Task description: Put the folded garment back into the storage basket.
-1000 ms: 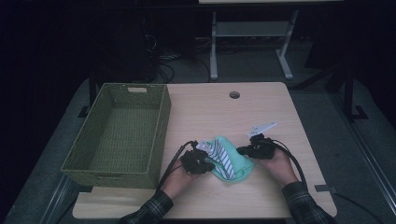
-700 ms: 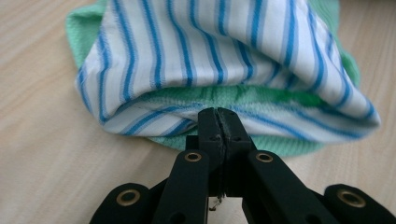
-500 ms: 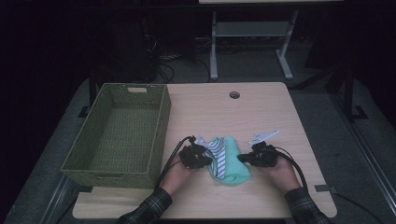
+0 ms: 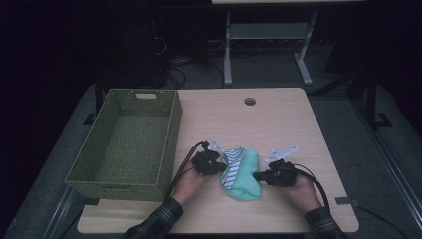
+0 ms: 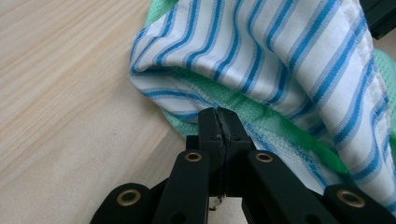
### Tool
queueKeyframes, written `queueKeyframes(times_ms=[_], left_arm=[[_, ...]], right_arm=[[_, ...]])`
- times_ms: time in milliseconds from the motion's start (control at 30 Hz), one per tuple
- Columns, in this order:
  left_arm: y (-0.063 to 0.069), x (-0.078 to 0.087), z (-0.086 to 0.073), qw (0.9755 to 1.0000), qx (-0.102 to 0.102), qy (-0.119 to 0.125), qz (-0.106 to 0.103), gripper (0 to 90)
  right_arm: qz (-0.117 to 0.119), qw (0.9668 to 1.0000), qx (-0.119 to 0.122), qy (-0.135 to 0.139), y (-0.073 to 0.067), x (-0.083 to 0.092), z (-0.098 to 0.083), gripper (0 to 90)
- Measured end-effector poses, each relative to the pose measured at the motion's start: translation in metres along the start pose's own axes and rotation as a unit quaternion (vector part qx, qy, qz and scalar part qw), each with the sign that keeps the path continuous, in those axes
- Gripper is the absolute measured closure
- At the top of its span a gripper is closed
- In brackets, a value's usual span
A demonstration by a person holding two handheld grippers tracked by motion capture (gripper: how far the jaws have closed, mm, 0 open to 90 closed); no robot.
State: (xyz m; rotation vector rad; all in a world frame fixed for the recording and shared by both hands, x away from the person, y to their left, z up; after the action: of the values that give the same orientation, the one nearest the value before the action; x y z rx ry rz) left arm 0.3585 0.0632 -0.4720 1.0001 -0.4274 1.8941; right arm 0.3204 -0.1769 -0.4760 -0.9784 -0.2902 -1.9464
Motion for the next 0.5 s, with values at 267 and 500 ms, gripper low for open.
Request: queueKeyframes(times_ms=[267,500], left_arm=[[0.0,0.008,-0.002,1.0,0.001,0.006,-0.003,84.9],[0.007,0.023,-0.002,0.9999,-0.012,0.011,-0.004,72.0]], right_arm=[[-0.011,0.9997,-0.008,0.02,0.002,0.006,-0.002,87.3],[-0.029,0.9988,-0.024,0.032,0.008,0.02,-0.012,68.0]])
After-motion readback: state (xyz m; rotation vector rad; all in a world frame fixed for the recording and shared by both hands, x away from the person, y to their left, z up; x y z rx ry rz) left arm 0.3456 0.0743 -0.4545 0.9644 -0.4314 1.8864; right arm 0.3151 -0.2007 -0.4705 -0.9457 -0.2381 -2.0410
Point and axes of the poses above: each handheld gripper's, and its own axes: x roughly backward along the jaws, z roughly out of its top, y roughly to its right, the point moved 2 cm from there along -x, roughly forward along the jaws, and after that the axes turned 1 degree about -y, right-handed, at the moved point
